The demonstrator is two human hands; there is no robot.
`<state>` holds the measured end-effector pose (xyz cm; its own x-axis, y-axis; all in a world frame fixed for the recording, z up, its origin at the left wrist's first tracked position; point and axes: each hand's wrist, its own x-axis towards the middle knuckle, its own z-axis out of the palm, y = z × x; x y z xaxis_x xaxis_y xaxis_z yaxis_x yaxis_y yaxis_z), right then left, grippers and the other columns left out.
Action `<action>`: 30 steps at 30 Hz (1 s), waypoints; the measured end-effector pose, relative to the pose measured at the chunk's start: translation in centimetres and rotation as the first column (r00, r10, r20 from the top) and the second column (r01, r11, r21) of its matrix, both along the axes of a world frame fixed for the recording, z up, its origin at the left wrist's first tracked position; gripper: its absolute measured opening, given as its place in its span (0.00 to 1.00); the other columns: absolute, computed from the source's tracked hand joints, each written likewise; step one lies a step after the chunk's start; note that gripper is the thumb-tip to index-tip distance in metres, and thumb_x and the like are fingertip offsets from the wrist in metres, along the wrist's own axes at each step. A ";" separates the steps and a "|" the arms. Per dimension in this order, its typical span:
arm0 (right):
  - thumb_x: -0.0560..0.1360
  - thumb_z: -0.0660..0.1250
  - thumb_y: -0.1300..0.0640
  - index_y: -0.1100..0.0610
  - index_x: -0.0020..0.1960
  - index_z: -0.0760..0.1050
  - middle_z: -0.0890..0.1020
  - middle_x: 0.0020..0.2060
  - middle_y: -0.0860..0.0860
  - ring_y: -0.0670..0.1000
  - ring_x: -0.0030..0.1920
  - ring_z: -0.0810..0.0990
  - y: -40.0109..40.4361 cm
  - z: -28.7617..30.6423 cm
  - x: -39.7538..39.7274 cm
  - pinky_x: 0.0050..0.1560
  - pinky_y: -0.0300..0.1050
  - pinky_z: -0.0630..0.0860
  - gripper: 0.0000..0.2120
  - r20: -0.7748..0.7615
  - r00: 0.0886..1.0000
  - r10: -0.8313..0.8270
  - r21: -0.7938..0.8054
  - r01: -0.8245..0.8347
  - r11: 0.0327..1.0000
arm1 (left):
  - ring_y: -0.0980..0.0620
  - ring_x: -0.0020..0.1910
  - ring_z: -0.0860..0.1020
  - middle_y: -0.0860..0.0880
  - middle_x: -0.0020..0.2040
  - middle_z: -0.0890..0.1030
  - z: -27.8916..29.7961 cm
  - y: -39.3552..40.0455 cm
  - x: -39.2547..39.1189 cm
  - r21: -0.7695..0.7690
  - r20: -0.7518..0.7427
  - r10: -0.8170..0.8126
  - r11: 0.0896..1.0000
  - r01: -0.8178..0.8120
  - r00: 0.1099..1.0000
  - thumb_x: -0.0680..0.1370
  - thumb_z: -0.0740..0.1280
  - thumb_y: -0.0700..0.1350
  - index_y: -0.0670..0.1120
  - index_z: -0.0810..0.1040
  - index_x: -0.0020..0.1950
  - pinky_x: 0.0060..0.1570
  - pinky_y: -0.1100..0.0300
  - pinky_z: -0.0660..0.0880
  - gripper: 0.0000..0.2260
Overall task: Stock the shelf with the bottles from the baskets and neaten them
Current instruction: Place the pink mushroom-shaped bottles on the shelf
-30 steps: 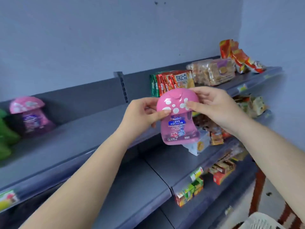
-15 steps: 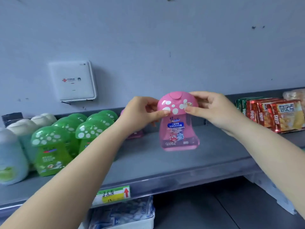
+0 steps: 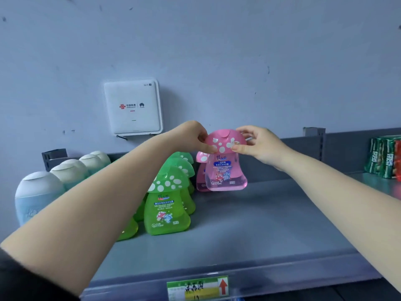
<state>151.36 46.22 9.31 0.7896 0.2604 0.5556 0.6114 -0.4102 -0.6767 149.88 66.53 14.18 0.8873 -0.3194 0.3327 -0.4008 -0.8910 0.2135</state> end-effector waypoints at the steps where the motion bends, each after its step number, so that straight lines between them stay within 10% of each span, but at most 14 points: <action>1: 0.69 0.74 0.54 0.55 0.59 0.74 0.80 0.55 0.51 0.52 0.57 0.78 0.3 -0.2 0.6 0.60 0.46 0.73 0.20 -0.005 1.000 -0.002 -0.008 0.002 1.000 | 0.49 0.37 0.73 0.40 0.44 0.82 0.0 0.1 0.7 0.024 -0.019 0.012 1.000 -0.012 1.000 0.71 0.73 0.54 0.37 0.81 0.50 0.39 0.58 0.68 0.20; 15: 0.70 0.73 0.55 0.54 0.56 0.76 0.81 0.53 0.50 0.51 0.52 0.80 2.7 -2.6 5.6 0.56 0.44 0.75 0.16 -0.080 0.997 -0.014 -0.096 0.006 0.995 | 0.54 0.29 0.68 0.51 0.31 0.72 -1.8 1.0 7.1 0.269 -0.172 0.112 0.961 -0.062 0.979 0.73 0.70 0.56 0.39 0.80 0.47 0.30 0.62 0.63 0.19; 30: 0.72 0.72 0.52 0.56 0.60 0.75 0.80 0.52 0.50 0.52 0.52 0.80 3.5 -4.7 7.0 0.53 0.43 0.75 0.18 -0.078 0.995 -0.058 -0.128 0.048 0.991 | 0.48 0.42 0.73 0.46 0.45 0.76 -3.6 1.0 8.3 0.255 -0.175 0.175 0.959 -0.127 0.969 0.74 0.69 0.55 0.37 0.79 0.55 0.41 0.59 0.68 0.22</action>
<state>158.39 49.72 4.63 0.8453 0.2808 0.4545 0.5317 -0.5259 -0.6638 158.16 67.49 10.56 0.9708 -0.2261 0.0798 -0.2302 -0.9721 0.0460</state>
